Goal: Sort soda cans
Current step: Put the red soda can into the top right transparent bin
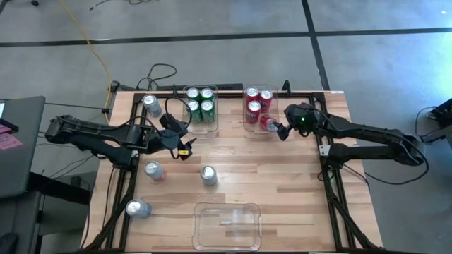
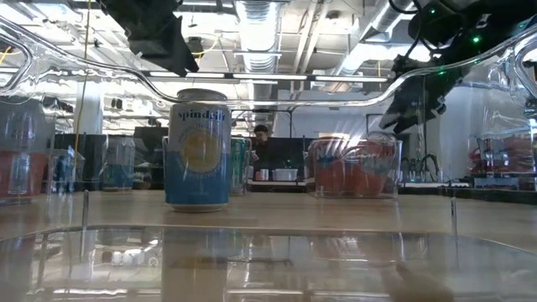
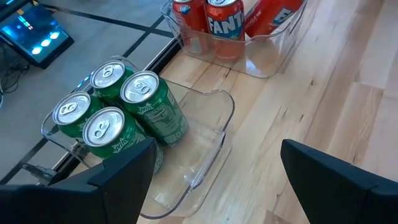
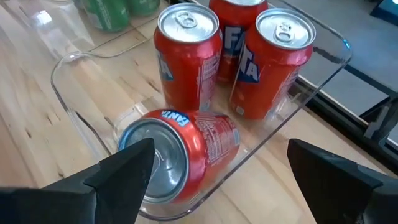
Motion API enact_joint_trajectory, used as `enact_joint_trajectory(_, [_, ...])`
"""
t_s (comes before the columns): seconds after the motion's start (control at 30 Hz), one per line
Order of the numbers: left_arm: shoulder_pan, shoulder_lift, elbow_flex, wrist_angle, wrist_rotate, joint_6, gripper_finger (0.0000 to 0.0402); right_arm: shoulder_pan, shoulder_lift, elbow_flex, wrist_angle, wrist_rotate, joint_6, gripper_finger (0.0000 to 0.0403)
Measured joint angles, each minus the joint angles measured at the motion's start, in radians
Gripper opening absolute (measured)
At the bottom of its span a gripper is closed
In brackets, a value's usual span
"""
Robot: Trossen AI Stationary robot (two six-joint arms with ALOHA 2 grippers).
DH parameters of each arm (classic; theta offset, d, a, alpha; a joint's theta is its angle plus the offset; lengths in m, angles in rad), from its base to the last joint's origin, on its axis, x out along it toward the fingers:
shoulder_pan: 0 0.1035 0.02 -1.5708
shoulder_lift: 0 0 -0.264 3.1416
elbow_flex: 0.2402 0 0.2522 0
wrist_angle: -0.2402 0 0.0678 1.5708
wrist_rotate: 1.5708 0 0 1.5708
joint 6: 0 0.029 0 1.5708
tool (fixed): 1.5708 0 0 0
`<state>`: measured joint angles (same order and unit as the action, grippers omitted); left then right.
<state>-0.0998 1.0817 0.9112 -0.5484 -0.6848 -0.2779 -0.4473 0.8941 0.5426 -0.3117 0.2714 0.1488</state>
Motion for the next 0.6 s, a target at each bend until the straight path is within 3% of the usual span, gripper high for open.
enact_joint_trajectory(0.6, [0.0,0.0,0.0,0.002,-0.004,0.001,0.0338,-0.034,0.01,0.0,0.004,0.023,-0.001,0.0383])
